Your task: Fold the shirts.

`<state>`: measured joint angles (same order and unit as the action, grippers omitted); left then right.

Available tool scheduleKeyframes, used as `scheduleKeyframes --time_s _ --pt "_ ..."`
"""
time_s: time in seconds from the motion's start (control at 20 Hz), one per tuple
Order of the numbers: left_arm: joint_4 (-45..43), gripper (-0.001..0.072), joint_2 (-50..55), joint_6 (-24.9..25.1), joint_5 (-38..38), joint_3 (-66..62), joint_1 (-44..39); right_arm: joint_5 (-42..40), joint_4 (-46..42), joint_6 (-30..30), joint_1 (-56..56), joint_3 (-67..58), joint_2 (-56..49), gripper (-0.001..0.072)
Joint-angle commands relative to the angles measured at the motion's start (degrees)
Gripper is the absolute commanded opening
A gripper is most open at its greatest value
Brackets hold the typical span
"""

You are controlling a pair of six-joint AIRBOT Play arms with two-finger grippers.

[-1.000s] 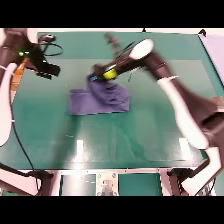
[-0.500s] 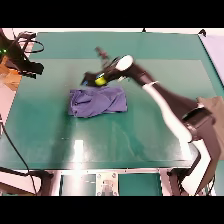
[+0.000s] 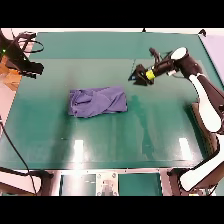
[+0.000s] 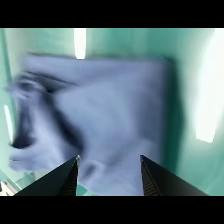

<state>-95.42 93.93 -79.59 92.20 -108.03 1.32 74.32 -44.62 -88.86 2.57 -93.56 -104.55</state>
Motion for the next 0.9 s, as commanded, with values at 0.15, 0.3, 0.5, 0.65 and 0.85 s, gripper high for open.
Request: scheduleKeyframes --time_s 0.15,0.3,0.5,0.65,0.85 --pt "1.5 0.0023 0.0 -0.5 -0.2 0.0 0.0 -8.1 6.6 5.7 2.6 13.7 -3.3 0.0419" --pt "1.6 0.0023 0.0 -0.5 -0.2 0.0 0.0 -10.5 7.0 5.8 7.1 13.7 -5.5 0.0419" --pt "1.6 0.0023 0.0 -0.3 -0.2 0.0 0.0 -13.6 10.6 6.8 11.0 13.7 -5.8 0.0291" --pt "1.6 0.0023 0.0 0.0 -0.2 0.0 0.0 -12.0 14.6 9.9 10.9 12.0 -5.5 0.0018" --pt "1.6 0.0023 0.0 0.2 0.0 0.0 0.0 -7.3 14.2 8.6 7.2 2.6 2.4 0.0017"
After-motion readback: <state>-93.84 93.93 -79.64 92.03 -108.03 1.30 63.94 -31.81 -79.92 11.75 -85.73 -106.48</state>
